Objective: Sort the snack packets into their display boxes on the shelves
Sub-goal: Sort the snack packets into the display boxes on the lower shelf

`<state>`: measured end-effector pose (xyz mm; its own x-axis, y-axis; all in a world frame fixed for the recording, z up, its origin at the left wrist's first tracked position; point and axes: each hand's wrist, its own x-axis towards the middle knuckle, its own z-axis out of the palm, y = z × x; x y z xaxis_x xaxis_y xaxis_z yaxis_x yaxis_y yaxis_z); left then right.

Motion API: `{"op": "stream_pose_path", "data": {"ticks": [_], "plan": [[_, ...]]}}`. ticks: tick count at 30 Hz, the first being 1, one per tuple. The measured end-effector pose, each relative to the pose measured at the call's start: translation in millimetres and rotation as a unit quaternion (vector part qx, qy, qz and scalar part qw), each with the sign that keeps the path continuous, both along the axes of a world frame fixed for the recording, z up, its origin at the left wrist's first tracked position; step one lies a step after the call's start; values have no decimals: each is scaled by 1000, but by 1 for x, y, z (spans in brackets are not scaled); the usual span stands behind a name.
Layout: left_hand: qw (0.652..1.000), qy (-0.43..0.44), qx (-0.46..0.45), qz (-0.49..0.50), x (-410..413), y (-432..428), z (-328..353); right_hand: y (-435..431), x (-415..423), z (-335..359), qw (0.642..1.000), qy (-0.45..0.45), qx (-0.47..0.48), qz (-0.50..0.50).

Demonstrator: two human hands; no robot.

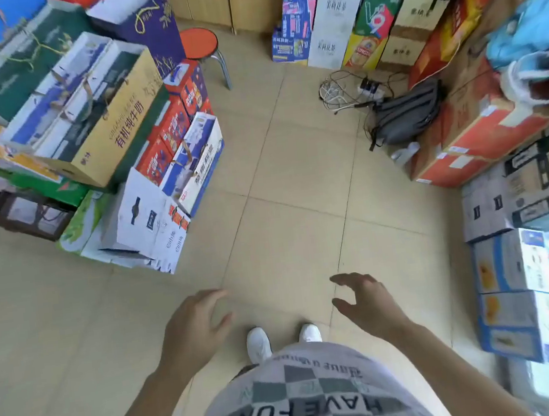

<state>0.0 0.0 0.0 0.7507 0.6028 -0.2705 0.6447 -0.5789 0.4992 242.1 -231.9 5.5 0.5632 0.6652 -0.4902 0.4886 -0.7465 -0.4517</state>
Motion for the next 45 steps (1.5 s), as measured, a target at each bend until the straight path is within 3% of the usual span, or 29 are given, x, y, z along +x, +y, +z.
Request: {"op": "stream_pose_path", "data": {"ticks": [14, 23, 36, 45], "plan": [[1000, -15, -17, -10, 88, 73, -6, 18, 26, -14, 993, 45, -45, -95], [1000, 13, -25, -6, 193, 120, -15, 87, 154, -30, 995, 61, -3, -80], [992, 79, -63, 82, 287, 203, -12, 245, 332, -13, 996, 25, 80, -24], [993, 20, -76, 86, 398, 335, -22, 328, 409, -21, 995, 42, 33, -90]]}}
